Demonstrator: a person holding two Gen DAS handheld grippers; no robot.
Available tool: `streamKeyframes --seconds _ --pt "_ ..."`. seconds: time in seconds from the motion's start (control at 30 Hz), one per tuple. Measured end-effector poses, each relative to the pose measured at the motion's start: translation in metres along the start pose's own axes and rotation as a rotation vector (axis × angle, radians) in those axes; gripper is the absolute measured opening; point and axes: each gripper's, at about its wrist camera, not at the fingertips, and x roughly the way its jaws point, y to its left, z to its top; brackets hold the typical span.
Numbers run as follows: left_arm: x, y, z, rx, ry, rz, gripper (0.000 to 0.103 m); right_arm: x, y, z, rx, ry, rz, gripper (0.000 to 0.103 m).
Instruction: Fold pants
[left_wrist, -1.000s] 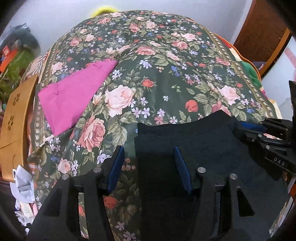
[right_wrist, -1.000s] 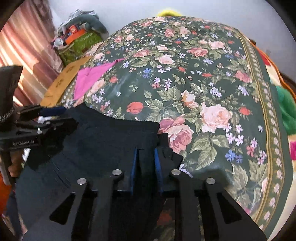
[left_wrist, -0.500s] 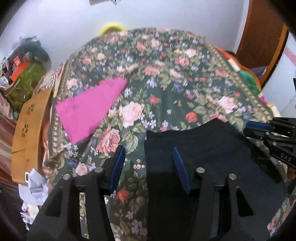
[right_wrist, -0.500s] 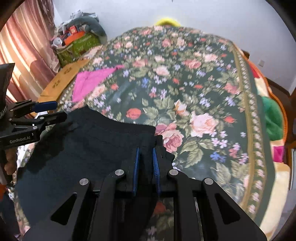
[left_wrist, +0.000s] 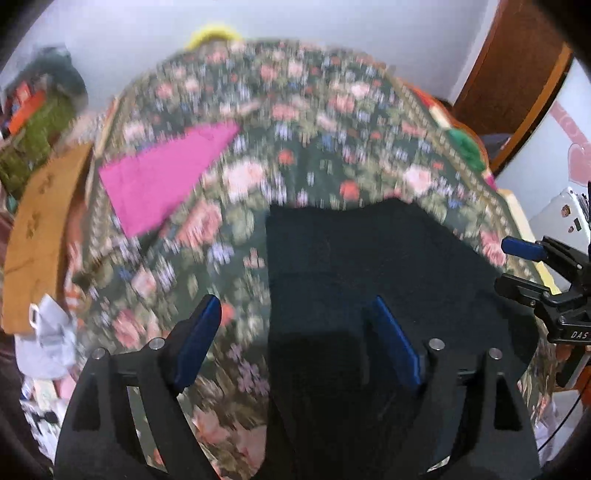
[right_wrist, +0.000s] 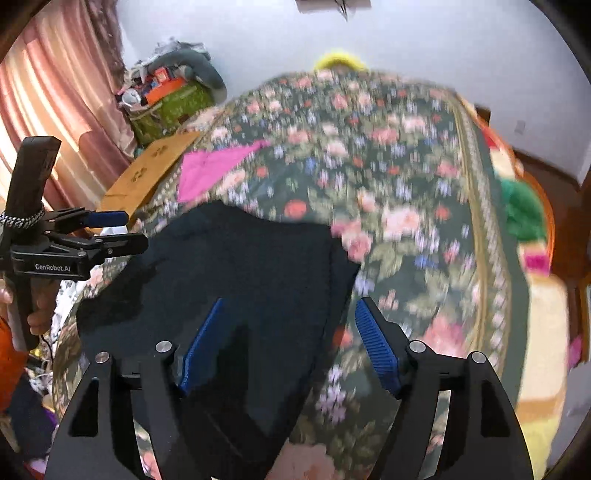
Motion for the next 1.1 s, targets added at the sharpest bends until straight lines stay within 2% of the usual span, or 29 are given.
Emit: streamKeyframes --seconds 0.1,0.2,0.3,0.4,0.5,0.53,0.63,0.7,0.77,0.8,0.87,0.93,1.1 --pt "0.019 0.008 -0.003 -0.055 0.071 -0.055 0.084 0.018 -0.013 -0.009 0.075 0.065 0.045 0.07" --pt "0.036 0.014 -0.003 -0.11 0.126 -0.148 0.086 0.027 -0.021 -0.012 0.139 0.091 0.103 0.076" --pt "0.05 0.018 0.0 -0.153 0.173 -0.201 0.087 0.039 -0.028 -0.011 0.181 0.131 0.169 0.076" --pt "0.055 0.012 0.008 -0.132 0.191 -0.226 0.087 0.048 -0.028 -0.009 0.186 0.142 0.212 0.078" --pt "0.061 0.004 0.014 -0.11 0.213 -0.285 0.085 0.055 -0.026 -0.006 0.177 0.156 0.235 0.076" --pt "0.064 0.001 0.015 -0.107 0.214 -0.286 0.082 0.057 -0.025 -0.004 0.181 0.162 0.242 0.074" --pt "0.062 -0.004 0.018 -0.085 0.19 -0.282 0.07 0.058 -0.027 -0.002 0.193 0.168 0.251 0.059" --pt "0.06 -0.002 0.017 -0.1 0.178 -0.284 0.064 0.058 -0.028 -0.001 0.2 0.176 0.273 0.045" --pt "0.054 0.001 0.017 -0.105 0.159 -0.28 0.053 0.055 -0.024 0.0 0.189 0.173 0.276 0.037" --pt "0.05 0.002 0.017 -0.094 0.142 -0.263 0.042 0.054 -0.021 0.001 0.176 0.169 0.267 0.034" --pt "0.039 0.004 0.017 -0.081 0.109 -0.26 0.035 0.049 -0.016 0.005 0.136 0.147 0.241 0.025" --pt "0.031 0.004 0.017 -0.074 0.09 -0.26 0.031 0.047 -0.011 0.011 0.115 0.135 0.227 0.023" --pt "0.009 -0.001 0.021 -0.031 0.016 -0.202 0.027 0.034 0.007 0.031 0.029 0.072 0.185 0.021"
